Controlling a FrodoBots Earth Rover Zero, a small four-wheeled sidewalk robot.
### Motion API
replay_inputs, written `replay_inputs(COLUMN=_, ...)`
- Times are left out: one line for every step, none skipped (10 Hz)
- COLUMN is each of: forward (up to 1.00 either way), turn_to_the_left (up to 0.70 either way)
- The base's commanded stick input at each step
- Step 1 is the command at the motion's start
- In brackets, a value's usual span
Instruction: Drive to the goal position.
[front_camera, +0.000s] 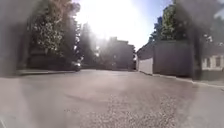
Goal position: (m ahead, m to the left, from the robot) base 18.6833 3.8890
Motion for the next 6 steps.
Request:
replay_inputs(forward=0.70, turn_to_the_left=0.00)
replay_inputs(forward=0.70, turn_to_the_left=0.00)
replay_inputs(forward=0.70, turn_to_the_left=0.00)
replay_inputs(forward=0.70, turn_to_the_left=0.00)
replay_inputs(forward=0.70, turn_to_the_left=0.00)
replay_inputs(forward=0.70, turn_to_the_left=0.00)
